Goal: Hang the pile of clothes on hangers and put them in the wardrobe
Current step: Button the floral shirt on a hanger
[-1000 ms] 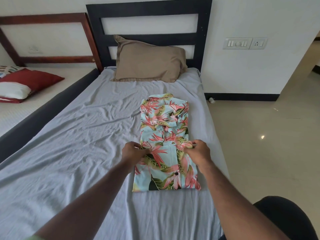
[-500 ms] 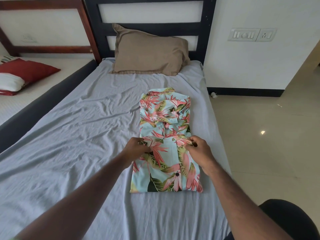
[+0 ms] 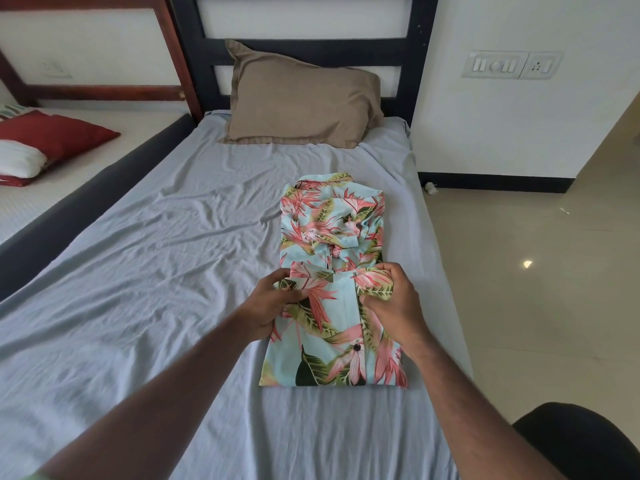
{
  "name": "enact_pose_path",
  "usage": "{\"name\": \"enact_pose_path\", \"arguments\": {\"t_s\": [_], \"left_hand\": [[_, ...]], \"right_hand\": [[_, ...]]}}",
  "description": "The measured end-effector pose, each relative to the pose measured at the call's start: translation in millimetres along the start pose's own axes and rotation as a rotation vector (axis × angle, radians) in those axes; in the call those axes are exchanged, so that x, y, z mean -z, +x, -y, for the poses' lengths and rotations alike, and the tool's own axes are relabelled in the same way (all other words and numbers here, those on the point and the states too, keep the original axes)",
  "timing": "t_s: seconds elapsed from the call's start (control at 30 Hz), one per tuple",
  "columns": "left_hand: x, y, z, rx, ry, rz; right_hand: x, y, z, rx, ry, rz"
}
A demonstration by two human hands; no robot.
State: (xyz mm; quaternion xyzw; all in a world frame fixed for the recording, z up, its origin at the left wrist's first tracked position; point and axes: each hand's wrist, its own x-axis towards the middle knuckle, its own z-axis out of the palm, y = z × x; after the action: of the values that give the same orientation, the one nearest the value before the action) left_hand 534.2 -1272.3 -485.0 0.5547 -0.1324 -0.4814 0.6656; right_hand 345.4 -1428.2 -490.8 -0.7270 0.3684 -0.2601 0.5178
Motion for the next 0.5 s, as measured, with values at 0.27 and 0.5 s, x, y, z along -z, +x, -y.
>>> {"name": "enact_pose_path", "arguments": {"t_s": [0.27,0.5], "left_hand": [[-1,32,-32,-0.142,-0.07,0.064],[-6,88,-62,-0.173,-0.028,0.081]], "right_hand": [[7,40,19,0.129,0.14,-0.066],[2,113,26,0.018,0.322,-0.012]]}}
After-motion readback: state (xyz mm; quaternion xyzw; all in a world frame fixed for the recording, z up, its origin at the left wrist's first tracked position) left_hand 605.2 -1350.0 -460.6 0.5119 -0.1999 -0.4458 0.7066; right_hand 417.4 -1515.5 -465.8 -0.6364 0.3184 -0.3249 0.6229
